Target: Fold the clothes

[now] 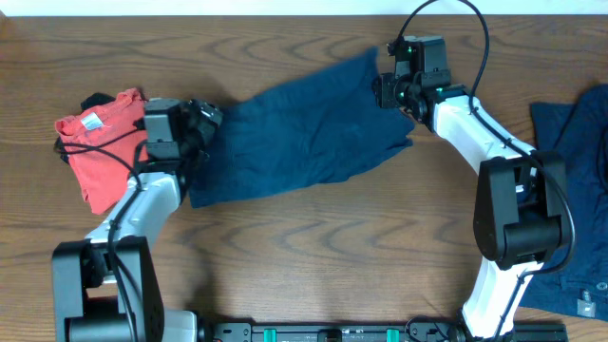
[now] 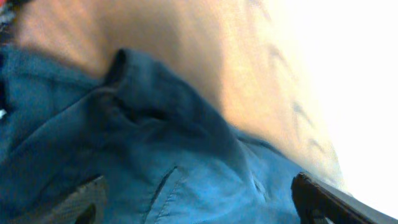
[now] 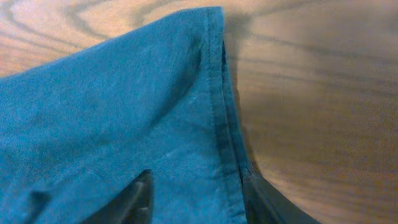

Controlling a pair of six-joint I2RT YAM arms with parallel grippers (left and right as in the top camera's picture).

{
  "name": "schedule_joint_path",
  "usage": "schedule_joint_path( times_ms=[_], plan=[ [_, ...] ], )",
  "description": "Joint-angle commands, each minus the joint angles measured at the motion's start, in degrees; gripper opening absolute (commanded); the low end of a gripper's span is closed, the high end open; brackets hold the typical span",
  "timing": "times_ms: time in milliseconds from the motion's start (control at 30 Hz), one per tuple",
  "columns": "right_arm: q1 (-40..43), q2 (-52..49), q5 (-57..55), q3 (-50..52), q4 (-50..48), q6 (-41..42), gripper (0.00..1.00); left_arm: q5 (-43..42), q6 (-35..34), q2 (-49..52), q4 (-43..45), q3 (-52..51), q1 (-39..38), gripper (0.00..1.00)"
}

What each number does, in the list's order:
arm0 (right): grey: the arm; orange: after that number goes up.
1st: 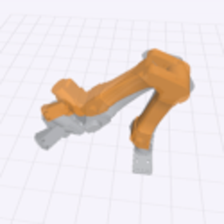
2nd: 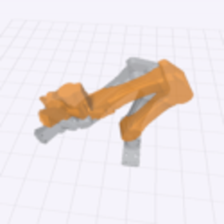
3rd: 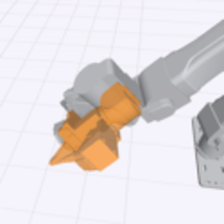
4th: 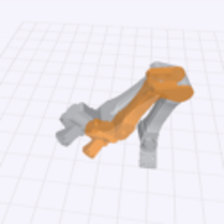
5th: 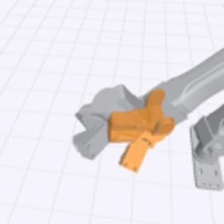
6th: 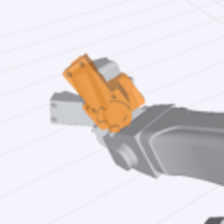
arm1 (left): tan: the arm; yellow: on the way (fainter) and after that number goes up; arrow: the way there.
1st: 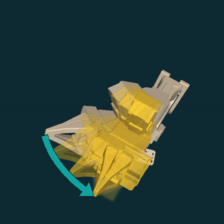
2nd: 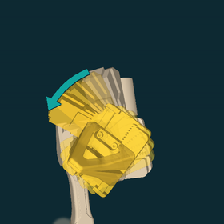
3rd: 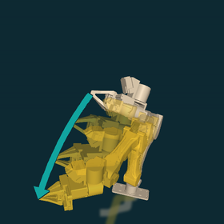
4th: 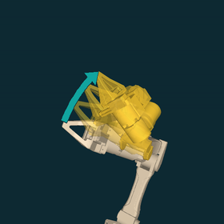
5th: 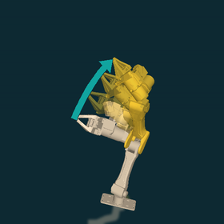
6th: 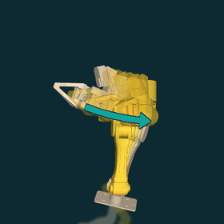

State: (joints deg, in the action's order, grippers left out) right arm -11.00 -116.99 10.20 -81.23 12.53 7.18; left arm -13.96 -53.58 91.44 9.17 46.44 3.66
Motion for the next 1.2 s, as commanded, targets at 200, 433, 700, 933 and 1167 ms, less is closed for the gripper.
schedule_joint_path(
  times_ms=[200,433,700,933,1167],
  plan=[
    [-0.31,-0.52,3.98,-0.13,16.72,-1.14,0.23,-12.46,8.7,-1.86,-15.15,0.66,-0.79,0.98],
    [-0.81,-3.17,2.4,4.63,23.1,-1.22,0.12,-0.22,10.51,-1.2,-29.2,-0.26,-6.08,0.98],
    [3.04,-2.54,-18.67,5.11,38.51,12.31,0.01,-0.17,10.51,-1.2,-42.51,-0.37,-10.36,0.98],
    [8.76,0.39,-19.89,5.11,43.43,13.6,0.01,-5.31,17.68,-3.96,-50.82,0.61,-10.12,0.98],
    [9.97,8.9,-19.87,5.11,43.21,12.48,0.04,3.43,18.21,-14.8,-52.94,2.29,-2.91,0.98]
  ],
)
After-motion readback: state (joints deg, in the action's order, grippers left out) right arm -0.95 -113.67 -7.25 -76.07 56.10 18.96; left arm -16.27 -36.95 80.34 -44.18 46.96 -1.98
